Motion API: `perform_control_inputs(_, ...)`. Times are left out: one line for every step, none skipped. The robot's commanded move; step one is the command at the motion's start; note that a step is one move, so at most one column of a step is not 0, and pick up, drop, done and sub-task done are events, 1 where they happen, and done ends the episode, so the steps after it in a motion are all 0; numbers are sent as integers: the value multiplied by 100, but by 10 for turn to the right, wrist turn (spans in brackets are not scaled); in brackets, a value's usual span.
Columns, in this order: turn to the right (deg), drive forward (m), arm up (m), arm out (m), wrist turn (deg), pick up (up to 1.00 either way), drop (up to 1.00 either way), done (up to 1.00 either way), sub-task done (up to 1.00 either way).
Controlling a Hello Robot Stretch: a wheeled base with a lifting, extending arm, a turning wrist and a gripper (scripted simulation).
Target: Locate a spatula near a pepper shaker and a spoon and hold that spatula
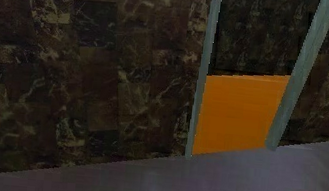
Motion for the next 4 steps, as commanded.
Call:
perform_control_inputs(0,0,0,0,360,0,0,0,0)
perform_control_inputs(0,0,-16,0,0,0,0,0,0)
perform_control_inputs(0,0,0,0,0,100,0,0,0)
perform_control_inputs(0,0,10,0,0,0,0,0,0)
